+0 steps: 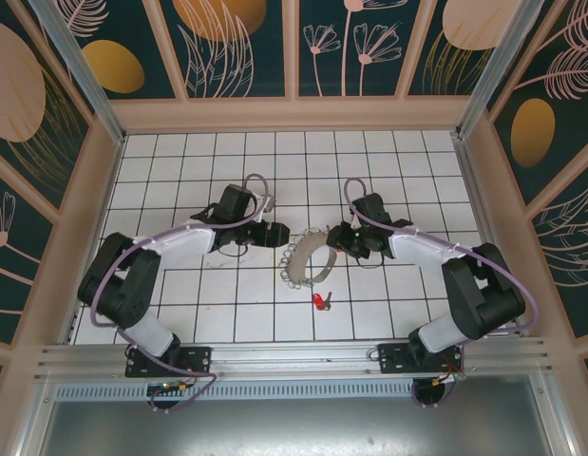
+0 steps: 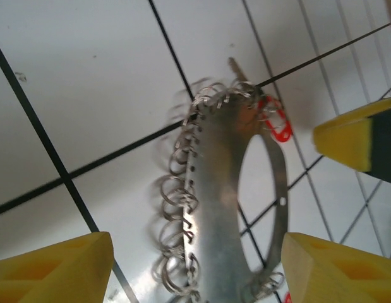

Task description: Put the keys on the keyring

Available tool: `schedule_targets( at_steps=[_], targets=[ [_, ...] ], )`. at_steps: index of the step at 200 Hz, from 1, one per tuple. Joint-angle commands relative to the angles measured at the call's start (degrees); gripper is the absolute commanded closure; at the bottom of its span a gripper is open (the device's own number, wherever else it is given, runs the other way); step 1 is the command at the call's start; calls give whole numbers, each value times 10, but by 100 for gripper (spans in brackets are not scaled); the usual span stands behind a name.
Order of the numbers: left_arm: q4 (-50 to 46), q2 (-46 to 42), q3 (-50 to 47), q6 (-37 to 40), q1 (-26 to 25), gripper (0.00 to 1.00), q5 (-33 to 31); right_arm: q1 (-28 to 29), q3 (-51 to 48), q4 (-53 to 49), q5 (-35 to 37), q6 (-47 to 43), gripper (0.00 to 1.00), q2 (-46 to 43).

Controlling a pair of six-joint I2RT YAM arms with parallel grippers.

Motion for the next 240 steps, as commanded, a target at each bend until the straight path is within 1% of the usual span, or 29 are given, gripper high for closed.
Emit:
schedule_targets(
  at_steps=[1,27,53,69,90,108,115,122,141,146,164,196,207,240],
  targets=[
    [-34,45,51,44,-7,27,12,-4,9,3,9,6,62,6],
    [-42,101,90,50,-15,25,46,-6,4,21,1,28,63,3],
    [-82,157,126,62,-17,22,23,-11,-18,49,-20,52,64,4],
    [-80,175,132,71,-17,22,19,-9,-34,63,-29,65,64,5],
    [-72,202,142,73,-20,23,62,-10,-54,79,-38,76,64,6],
    [-65,220,149,61,-26,24,118,-10,-67,98,-45,81,65,12],
    [-65,228,156,52,-28,27,142,-10,-73,111,-54,85,65,18],
    [-64,234,160,42,-30,28,160,-9,-77,123,-60,89,65,25],
    [-58,231,160,27,-34,30,165,-5,-84,152,-65,95,65,41],
    [-58,230,161,26,-35,31,163,-4,-87,163,-67,96,65,44],
    [-55,233,162,25,-34,41,160,-2,-101,215,-84,104,65,58],
    [-55,240,162,25,-34,53,155,-2,-104,271,-95,116,67,82],
    [-54,229,158,25,-35,60,143,-1,-104,280,-98,119,67,87],
    [-38,171,139,17,-34,74,95,2,-103,295,-97,118,67,87]
  ],
)
